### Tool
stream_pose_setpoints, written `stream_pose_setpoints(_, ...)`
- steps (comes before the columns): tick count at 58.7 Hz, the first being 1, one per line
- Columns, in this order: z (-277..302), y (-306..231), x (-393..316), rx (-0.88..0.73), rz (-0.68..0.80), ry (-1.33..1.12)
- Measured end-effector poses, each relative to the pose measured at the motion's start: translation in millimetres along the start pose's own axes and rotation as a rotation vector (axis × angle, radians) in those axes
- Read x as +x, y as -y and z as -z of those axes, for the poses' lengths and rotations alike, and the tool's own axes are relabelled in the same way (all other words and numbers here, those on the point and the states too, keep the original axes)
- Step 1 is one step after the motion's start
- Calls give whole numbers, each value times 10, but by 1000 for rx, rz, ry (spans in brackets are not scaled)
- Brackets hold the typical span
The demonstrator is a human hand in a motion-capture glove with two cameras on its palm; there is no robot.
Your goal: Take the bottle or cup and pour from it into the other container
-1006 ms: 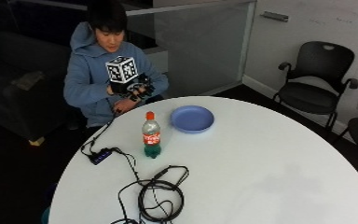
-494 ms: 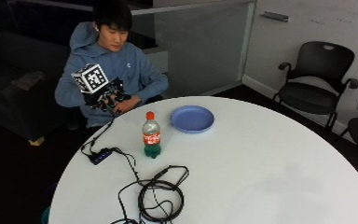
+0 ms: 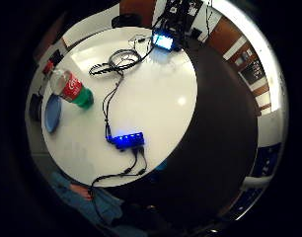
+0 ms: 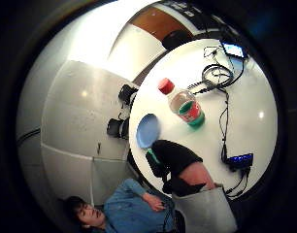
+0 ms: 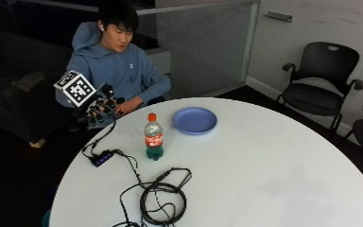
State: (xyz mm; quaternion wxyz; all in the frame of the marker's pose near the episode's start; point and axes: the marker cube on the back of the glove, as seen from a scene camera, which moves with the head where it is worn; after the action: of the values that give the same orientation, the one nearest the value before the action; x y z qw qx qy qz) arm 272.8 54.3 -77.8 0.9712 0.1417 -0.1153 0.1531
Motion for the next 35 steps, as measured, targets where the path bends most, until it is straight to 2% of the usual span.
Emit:
stream_pose_setpoints(15, -18, 262, 41, -15, -7, 256)
stream_pose_setpoints(35, -552, 470, 138, -96, -37, 443)
